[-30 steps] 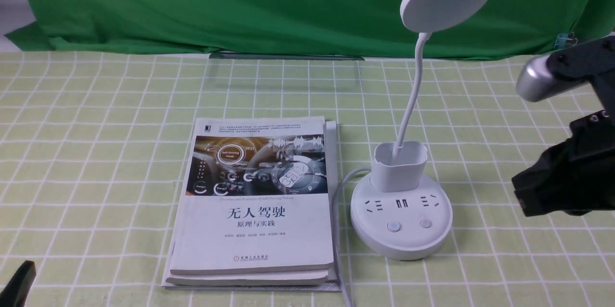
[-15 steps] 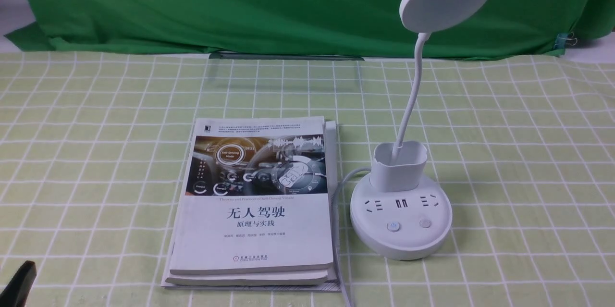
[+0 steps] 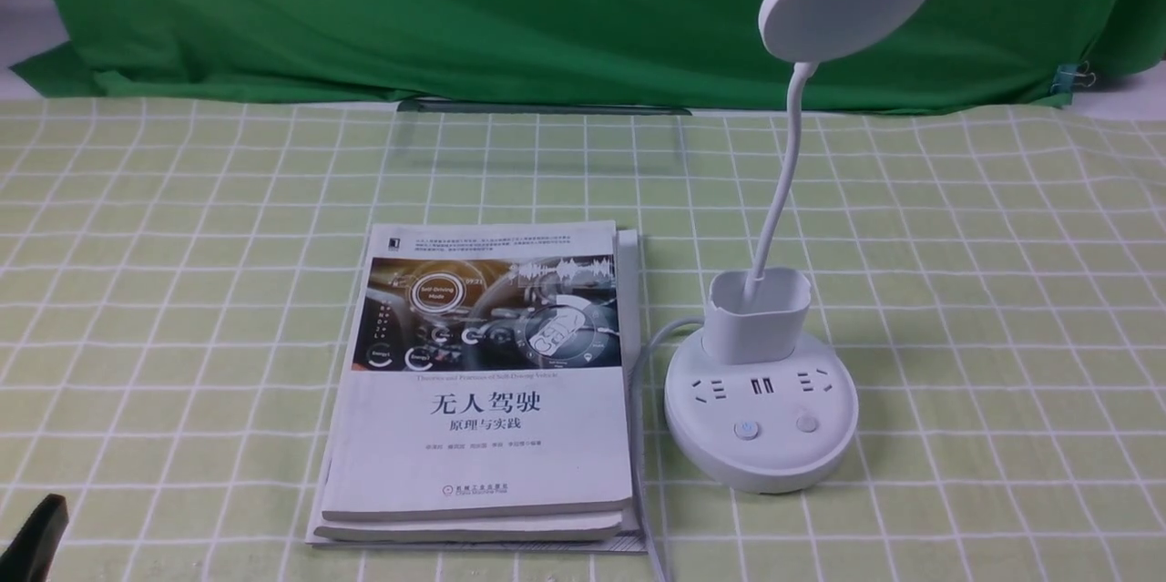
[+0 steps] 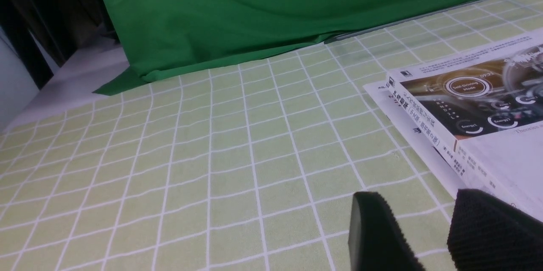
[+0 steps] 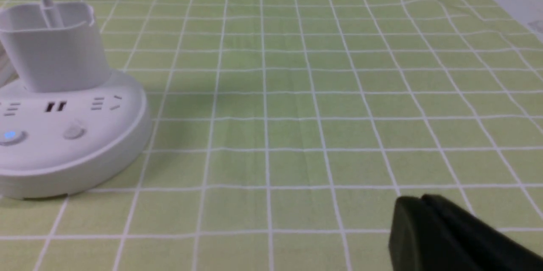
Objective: Turn off the desk lamp on the green coffee tablecloth by hand.
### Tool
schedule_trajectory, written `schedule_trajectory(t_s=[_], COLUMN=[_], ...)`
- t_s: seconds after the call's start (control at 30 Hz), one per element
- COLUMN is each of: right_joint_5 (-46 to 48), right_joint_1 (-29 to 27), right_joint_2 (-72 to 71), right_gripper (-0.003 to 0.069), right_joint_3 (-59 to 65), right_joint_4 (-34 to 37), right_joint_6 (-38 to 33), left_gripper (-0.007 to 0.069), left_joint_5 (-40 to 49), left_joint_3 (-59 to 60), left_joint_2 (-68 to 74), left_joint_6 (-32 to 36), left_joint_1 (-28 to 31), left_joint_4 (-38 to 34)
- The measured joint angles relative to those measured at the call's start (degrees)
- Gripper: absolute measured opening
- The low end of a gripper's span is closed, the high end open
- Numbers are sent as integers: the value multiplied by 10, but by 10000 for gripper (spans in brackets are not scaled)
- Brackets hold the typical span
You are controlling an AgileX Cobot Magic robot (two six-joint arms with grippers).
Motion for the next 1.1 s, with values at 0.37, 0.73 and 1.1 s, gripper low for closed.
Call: schedule_trajectory(t_s=[0.37,0.73,1.1], right_joint_5=[0,0,0], right_joint_1=[0,0,0], right_joint_2=[0,0,0], right_gripper=[48,61,80], right_joint_3=[0,0,0], right_joint_4=[1,1,1], right_joint_6=[1,2,2], left_gripper=[243,243,243], left_joint_5=[0,0,0], left_joint_3=[0,0,0], left_joint_2=[0,0,0], left_joint_6=[0,0,0], left_joint_1=[0,0,0], left_joint_4=[0,0,0])
